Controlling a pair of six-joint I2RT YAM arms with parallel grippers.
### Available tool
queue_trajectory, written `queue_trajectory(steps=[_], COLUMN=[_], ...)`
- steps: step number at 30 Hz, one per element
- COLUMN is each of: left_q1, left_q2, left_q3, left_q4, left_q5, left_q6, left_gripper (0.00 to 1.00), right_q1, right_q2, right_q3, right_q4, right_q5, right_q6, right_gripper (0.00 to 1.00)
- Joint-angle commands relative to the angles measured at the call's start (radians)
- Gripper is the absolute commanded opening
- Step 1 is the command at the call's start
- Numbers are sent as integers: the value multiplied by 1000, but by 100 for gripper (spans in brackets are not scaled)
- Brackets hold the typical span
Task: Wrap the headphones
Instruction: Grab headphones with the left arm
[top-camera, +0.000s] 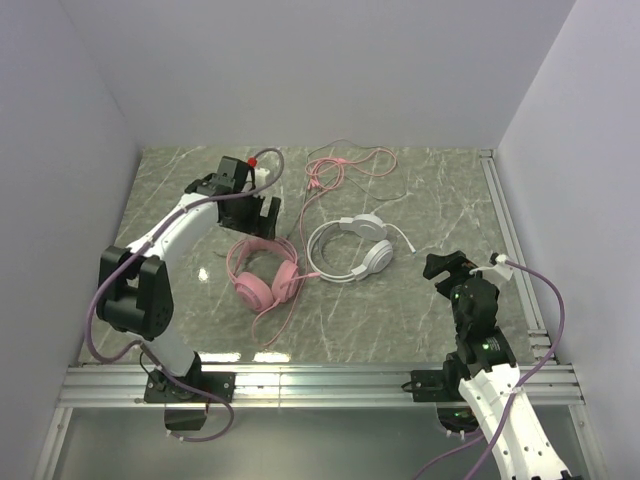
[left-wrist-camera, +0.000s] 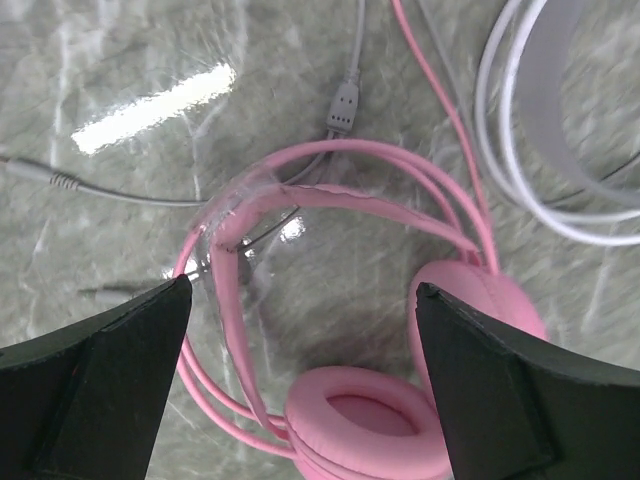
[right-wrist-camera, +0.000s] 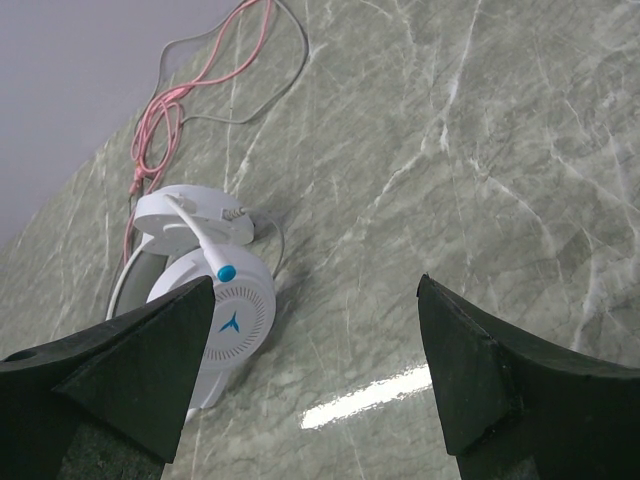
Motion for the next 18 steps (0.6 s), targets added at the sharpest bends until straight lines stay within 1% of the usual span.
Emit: queue_trajectory(steps=[1, 2, 3, 8, 9, 11, 12, 14, 15, 18], left_q1=[-3, -3, -4, -1, -1, -1, -1, -1, -1, -1], left_q2=[35, 65, 85, 164, 173, 202, 211, 242, 253, 288], left_q3=[-31, -29, -23, 37, 53, 63, 66, 67, 67, 63], left_q4=[22, 27, 30, 76, 75, 67, 62, 56, 44, 26], left_q5=[30, -35, -68, -160, -162, -147, -134, -130, -108, -88], left_q6=[152, 153, 139, 134, 148, 181, 200, 205, 208, 199], left_gripper=[99, 99, 99, 99, 99, 95, 95, 93, 89, 86], right_q1=[-2, -4, -2, -4, -4, -2, -4, -5, -4, -2], right_q2=[-6, -9, -12, -11, -8, -6, -6, -6, -9, -6], right_q3=[11, 11, 10, 8, 10, 10, 8, 8, 8, 8], right_q4=[21, 21, 21, 29, 27, 29, 29, 29, 29, 30], right_q5=[-5, -5, -4, -12, -12, -13, -13, -13, -13, -12], right_q6=[-13, -15, -13, -18, -16, -19, -18, -18, -16, -18], right_gripper=[89, 89, 89, 89, 89, 89, 89, 89, 89, 89])
